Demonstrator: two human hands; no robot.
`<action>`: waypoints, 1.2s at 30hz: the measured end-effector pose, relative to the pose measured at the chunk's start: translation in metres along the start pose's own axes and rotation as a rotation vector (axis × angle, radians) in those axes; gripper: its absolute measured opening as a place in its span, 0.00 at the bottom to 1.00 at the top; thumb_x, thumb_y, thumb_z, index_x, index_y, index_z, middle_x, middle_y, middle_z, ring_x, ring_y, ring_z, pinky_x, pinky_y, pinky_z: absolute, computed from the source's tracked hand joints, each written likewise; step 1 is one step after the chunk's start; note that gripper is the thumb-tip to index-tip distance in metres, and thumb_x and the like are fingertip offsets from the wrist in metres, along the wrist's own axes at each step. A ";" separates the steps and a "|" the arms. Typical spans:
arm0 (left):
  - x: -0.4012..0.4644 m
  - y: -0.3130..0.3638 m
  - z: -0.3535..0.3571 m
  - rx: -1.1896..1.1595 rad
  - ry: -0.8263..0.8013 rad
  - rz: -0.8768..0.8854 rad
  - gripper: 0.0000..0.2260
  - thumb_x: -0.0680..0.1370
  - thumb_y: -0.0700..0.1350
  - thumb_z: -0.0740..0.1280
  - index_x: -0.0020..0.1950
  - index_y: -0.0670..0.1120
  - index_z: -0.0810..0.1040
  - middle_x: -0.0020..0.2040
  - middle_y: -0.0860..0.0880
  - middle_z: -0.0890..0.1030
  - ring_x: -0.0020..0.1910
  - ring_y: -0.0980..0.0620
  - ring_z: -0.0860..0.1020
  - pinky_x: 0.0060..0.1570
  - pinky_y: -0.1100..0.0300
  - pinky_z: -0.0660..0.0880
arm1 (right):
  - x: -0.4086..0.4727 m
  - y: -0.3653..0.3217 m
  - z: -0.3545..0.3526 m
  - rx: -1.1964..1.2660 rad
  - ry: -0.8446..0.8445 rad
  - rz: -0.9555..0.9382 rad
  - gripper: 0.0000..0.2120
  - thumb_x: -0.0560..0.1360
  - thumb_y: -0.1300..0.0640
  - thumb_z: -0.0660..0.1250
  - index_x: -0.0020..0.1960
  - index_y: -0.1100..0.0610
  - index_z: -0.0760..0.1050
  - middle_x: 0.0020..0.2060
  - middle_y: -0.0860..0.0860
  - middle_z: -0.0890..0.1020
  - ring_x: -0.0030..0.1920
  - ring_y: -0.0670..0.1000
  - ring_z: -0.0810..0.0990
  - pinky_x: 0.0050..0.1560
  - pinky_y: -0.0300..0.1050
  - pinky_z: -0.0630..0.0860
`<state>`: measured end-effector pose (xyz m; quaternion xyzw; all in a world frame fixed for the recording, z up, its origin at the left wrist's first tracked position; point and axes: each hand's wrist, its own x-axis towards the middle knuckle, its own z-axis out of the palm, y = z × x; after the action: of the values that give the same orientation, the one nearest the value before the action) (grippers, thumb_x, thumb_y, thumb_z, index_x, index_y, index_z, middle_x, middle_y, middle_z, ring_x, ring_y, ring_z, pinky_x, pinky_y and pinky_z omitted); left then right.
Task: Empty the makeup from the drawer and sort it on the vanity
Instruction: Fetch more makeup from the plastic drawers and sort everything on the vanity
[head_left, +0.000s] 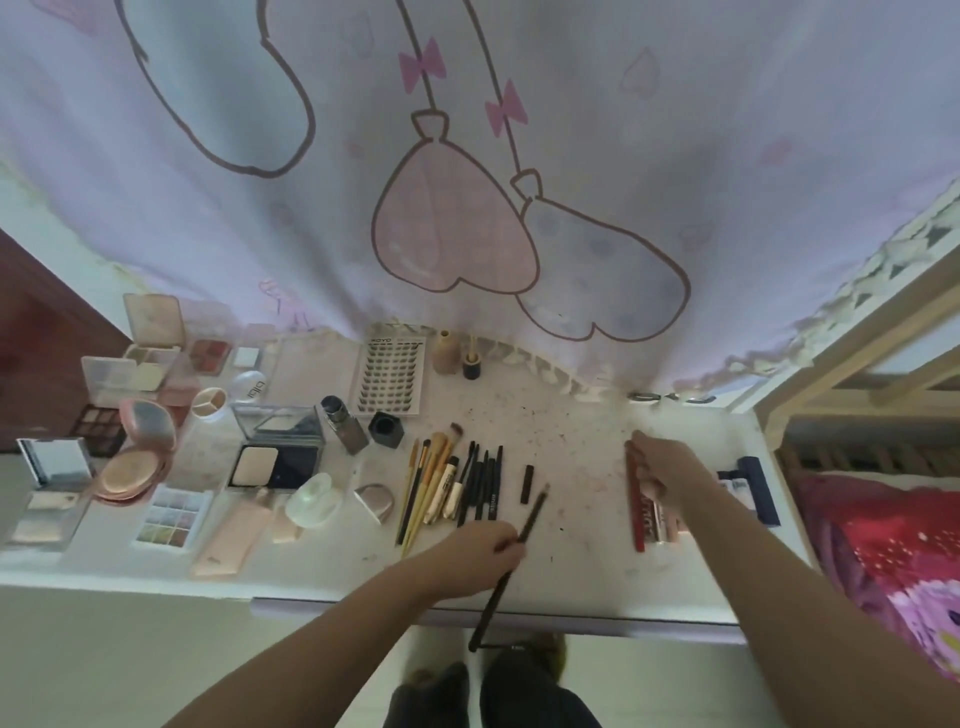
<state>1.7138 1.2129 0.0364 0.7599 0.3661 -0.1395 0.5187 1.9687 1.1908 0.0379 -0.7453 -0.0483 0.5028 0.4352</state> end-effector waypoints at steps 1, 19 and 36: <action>0.000 -0.005 0.000 -0.027 0.090 -0.025 0.10 0.81 0.50 0.58 0.41 0.50 0.71 0.36 0.53 0.73 0.33 0.57 0.71 0.36 0.65 0.70 | -0.003 -0.002 -0.007 0.013 -0.056 -0.006 0.12 0.79 0.58 0.61 0.39 0.59 0.74 0.23 0.47 0.67 0.19 0.43 0.61 0.15 0.33 0.56; 0.092 0.035 -0.010 0.807 0.328 -0.287 0.11 0.80 0.38 0.56 0.44 0.44 0.77 0.31 0.50 0.71 0.28 0.53 0.68 0.25 0.60 0.61 | -0.004 0.034 0.046 -0.897 -0.069 -0.344 0.11 0.79 0.56 0.59 0.59 0.58 0.71 0.53 0.55 0.80 0.49 0.53 0.77 0.50 0.49 0.75; 0.088 0.009 -0.026 0.759 0.463 -0.180 0.09 0.81 0.44 0.56 0.53 0.44 0.75 0.47 0.47 0.79 0.44 0.48 0.77 0.36 0.56 0.67 | -0.002 0.035 0.086 -1.358 -0.046 -0.512 0.20 0.81 0.45 0.50 0.54 0.58 0.72 0.48 0.54 0.79 0.48 0.55 0.78 0.43 0.46 0.69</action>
<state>1.7765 1.2704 0.0016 0.8727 0.4598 -0.1347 0.0936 1.8867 1.2193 0.0050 -0.8057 -0.5320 0.2597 -0.0206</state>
